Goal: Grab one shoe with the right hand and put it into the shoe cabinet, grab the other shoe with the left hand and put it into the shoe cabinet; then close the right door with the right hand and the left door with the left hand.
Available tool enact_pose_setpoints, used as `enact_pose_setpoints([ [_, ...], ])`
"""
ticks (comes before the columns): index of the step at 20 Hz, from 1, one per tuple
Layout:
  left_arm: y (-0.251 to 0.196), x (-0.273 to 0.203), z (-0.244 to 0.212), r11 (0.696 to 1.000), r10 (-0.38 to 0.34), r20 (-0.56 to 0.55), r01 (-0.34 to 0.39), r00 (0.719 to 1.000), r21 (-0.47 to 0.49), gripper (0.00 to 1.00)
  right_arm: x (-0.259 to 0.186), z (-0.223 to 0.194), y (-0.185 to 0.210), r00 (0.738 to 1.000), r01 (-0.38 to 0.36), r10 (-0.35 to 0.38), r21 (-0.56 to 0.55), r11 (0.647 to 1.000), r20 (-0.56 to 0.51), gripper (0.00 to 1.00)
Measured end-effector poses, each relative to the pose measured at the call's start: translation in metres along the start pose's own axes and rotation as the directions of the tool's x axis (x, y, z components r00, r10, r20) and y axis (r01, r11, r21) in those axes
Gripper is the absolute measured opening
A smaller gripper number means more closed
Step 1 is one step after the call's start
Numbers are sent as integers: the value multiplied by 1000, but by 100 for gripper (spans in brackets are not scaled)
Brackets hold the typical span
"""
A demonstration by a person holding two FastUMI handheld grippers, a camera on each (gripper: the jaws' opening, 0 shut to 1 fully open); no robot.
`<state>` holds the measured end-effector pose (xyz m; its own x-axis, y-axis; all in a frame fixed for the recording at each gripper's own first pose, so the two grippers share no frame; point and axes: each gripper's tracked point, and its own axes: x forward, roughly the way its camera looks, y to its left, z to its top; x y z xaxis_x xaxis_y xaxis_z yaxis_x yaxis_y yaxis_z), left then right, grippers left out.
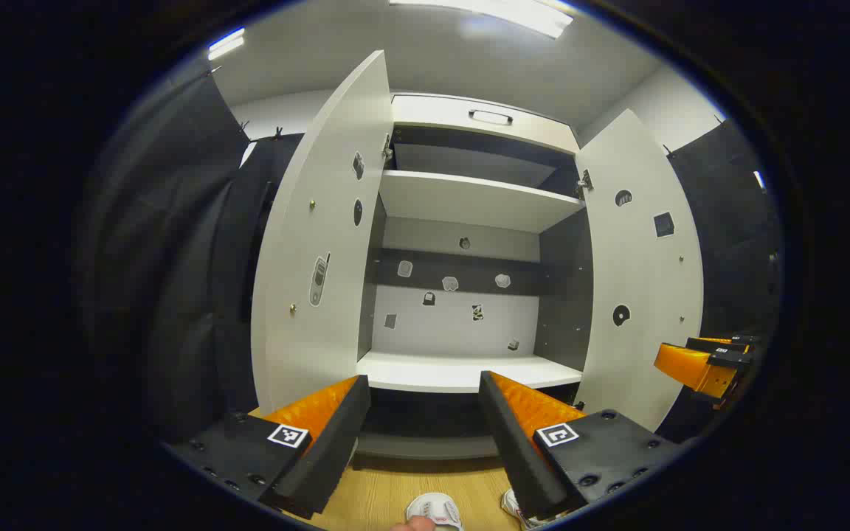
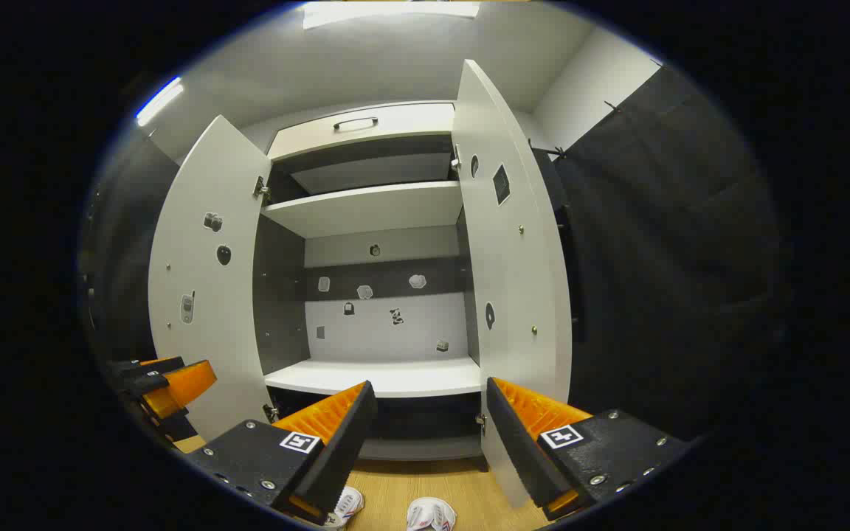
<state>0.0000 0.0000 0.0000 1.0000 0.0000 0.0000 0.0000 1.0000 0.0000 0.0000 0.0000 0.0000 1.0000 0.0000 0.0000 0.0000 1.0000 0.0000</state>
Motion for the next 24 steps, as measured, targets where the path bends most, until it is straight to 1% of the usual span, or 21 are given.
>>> enact_pose_setpoints([
  [5,-3,1,-2,1000,-5,-2,5,1000,-5,96,1,-1,0,1000,0,0,-1,1000,-1,93],
  [16,1,1,0,1000,12,6,-12,1000,5,96,3,-4,1,1000,-1,1,-3,1000,-8,93],
  [20,-2,-1,-2,1000,5,1,-5,1000,0,96,9,-20,-1,999,15,-16,-27,1000,-36,93],
  [22,-1,-2,-4,1000,8,-5,-8,1000,-2,96,12,-36,0,998,8,-10,-21,1000,-60,93],
  [24,-2,-2,-6,1000,7,-9,-7,1000,-5,96,16,-60,0,996,-7,6,-18,1000,-94,93],
])
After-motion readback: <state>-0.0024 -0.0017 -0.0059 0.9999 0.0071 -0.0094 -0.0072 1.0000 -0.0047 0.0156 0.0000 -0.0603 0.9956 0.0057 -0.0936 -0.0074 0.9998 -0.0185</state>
